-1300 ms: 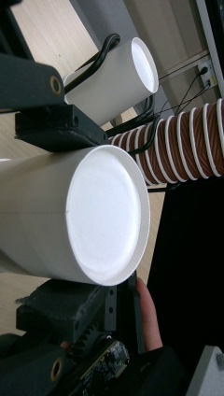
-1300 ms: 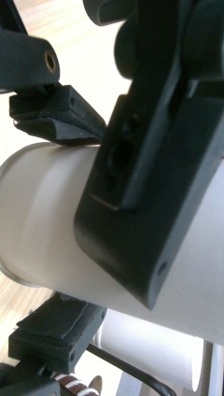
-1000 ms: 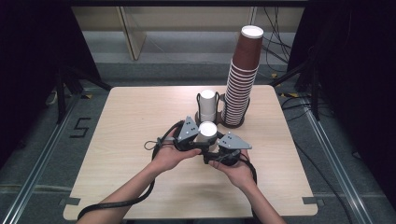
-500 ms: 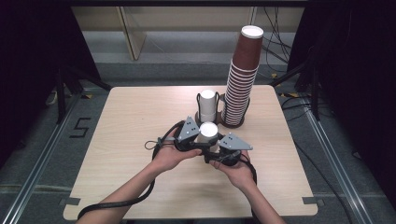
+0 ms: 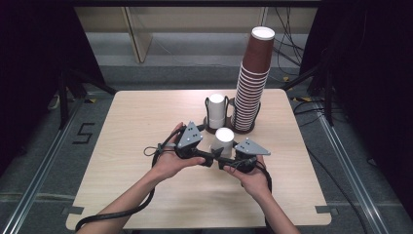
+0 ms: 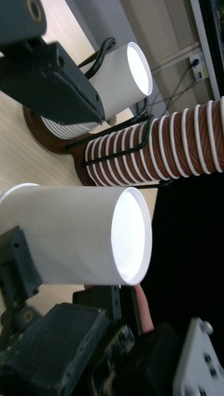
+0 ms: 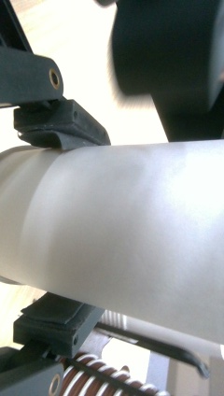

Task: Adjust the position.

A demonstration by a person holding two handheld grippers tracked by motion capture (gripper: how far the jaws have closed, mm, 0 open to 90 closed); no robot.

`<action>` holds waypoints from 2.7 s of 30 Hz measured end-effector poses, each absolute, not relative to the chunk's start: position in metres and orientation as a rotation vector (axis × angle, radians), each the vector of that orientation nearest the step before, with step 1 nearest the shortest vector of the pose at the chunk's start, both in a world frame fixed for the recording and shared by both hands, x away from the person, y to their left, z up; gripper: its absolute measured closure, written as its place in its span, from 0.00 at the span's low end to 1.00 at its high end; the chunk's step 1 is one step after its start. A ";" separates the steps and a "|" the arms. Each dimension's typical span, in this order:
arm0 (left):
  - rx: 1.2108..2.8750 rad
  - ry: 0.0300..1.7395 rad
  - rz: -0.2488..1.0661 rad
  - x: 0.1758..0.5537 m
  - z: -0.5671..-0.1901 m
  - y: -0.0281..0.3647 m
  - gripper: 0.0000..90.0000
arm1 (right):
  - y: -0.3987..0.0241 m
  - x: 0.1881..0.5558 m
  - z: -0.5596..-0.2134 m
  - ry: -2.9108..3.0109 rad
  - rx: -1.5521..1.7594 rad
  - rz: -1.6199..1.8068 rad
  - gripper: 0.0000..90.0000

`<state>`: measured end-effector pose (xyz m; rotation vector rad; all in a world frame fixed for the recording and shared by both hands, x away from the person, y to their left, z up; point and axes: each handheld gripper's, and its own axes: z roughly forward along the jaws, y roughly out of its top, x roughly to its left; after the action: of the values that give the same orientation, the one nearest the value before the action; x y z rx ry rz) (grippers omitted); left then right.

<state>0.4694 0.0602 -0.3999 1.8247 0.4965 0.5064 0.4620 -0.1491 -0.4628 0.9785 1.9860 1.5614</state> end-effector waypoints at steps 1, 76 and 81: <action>1.824 0.486 0.512 0.468 -0.400 0.062 0.05 | -0.151 0.462 -0.463 1.973 0.982 1.535 0.31; 1.810 0.431 0.501 0.450 -0.452 0.051 0.33 | -0.160 0.456 -0.456 1.894 1.546 2.000 0.06; 1.827 0.430 0.506 0.450 -0.450 0.056 0.33 | -0.164 0.453 -0.452 1.935 1.482 1.970 0.05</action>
<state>0.4505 0.0558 -0.4501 1.8268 0.4301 0.5062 0.4526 -0.1645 -0.4524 1.4820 1.9353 1.9703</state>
